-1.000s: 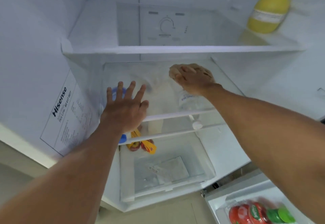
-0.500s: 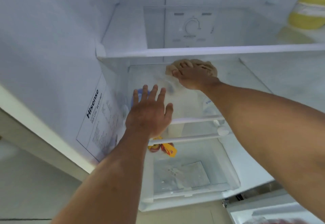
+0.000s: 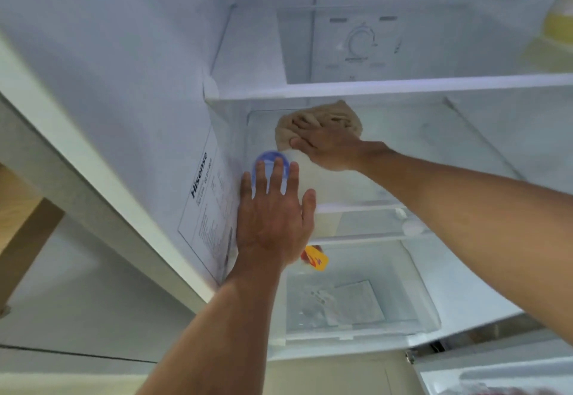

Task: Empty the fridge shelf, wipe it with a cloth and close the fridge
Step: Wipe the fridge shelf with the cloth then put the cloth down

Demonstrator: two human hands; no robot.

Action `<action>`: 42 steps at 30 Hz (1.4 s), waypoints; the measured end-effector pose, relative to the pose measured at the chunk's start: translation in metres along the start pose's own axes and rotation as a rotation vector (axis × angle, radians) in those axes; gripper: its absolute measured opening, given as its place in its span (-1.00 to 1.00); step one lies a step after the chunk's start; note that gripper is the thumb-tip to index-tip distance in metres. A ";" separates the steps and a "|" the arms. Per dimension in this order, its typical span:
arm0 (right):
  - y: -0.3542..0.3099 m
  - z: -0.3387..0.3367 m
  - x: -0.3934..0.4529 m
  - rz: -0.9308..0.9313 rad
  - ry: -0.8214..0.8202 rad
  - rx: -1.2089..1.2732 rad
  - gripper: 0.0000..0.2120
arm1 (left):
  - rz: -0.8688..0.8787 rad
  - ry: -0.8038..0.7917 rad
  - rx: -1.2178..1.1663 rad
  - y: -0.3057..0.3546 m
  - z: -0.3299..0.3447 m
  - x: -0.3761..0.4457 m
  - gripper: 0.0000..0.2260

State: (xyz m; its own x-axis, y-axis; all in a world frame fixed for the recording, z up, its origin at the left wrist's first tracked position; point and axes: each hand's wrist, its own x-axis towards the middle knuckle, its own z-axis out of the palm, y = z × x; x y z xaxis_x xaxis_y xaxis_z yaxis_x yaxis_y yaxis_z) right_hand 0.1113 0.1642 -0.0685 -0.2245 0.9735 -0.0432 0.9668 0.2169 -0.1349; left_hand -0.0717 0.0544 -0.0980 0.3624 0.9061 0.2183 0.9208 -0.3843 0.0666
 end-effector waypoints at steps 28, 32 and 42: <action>0.048 -0.021 -0.092 0.371 -0.065 -0.009 -0.49 | 0.170 -0.282 0.143 -0.015 0.002 0.016 -0.08; 0.015 -0.004 -0.152 0.196 -0.055 0.070 -0.49 | 0.006 -0.326 0.017 -0.002 -0.006 0.024 -0.40; 0.098 -0.018 -0.122 0.566 -0.113 0.048 -0.35 | 0.173 -0.290 0.104 0.026 -0.003 0.047 -0.30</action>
State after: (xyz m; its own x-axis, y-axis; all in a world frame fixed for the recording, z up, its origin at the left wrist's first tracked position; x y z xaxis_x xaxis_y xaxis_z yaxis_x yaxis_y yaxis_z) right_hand 0.2354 0.0678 -0.0591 0.3120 0.9226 -0.2269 0.9340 -0.3416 -0.1048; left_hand -0.0310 0.0866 -0.0829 0.5269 0.8471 -0.0690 0.8463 -0.5304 -0.0496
